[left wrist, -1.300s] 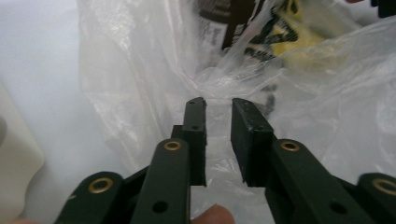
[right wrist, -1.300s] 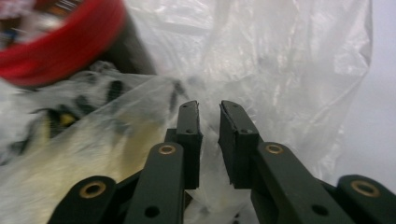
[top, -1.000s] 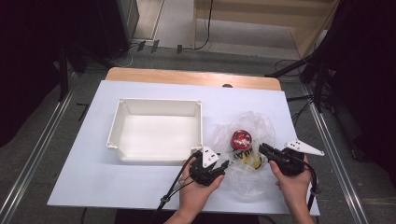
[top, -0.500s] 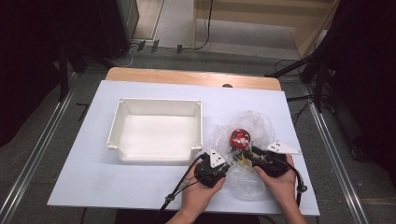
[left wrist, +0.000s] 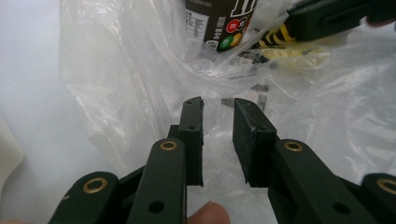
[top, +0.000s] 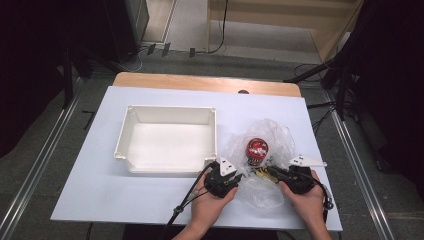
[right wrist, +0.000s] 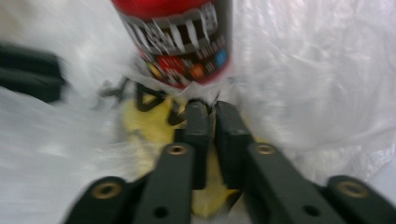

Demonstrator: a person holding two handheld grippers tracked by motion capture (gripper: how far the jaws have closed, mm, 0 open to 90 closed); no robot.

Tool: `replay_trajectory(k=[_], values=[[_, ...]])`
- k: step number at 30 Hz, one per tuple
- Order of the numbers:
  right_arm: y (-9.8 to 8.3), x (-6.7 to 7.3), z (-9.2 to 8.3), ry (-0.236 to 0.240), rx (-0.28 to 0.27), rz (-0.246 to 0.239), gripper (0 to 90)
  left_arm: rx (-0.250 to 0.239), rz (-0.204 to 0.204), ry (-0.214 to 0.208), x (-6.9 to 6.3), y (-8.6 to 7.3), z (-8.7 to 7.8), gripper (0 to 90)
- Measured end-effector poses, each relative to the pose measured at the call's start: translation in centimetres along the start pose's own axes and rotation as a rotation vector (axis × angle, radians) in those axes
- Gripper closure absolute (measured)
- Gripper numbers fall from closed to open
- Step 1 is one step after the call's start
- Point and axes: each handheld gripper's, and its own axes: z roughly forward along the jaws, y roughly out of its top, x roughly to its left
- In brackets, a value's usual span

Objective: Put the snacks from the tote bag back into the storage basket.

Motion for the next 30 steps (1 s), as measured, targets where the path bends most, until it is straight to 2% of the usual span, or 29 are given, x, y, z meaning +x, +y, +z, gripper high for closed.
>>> replay_trajectory(k=[3,5,8,10,14,17,21,24,30], values=[[1.1,0.6,-1.5,0.021,-0.095,-0.012,69.1,-0.010,-0.009,0.005,0.0,0.0,0.0,76.2],[1.9,1.1,-2.3,0.039,-0.143,-0.023,66.4,-0.012,-0.009,0.006,0.0,0.0,0.0,76.9],[3.0,2.0,-2.4,0.056,-0.173,-0.058,59.1,-0.011,-0.016,0.002,0.1,0.0,0.0,77.2],[3.5,2.3,-2.0,0.042,-0.160,-0.073,54.3,-0.010,-0.021,-0.001,0.1,0.0,0.0,77.1],[3.9,2.6,-0.3,0.000,-0.109,-0.072,36.2,-0.010,-0.019,0.000,0.1,0.0,0.0,77.2],[3.8,2.6,0.6,-0.024,-0.071,-0.070,28.8,-0.012,-0.014,0.004,0.0,-0.1,0.0,78.7],[4.2,2.4,1.4,-0.029,-0.057,-0.046,26.9,-0.009,0.000,0.014,-0.1,0.0,0.0,79.5],[4.6,2.5,2.1,-0.028,-0.036,-0.048,24.1,-0.005,0.002,0.010,-0.1,0.0,0.0,79.5],[5.0,2.8,3.7,-0.065,-0.019,-0.055,23.3,-0.001,0.008,0.011,-0.1,0.0,0.1,79.5]])
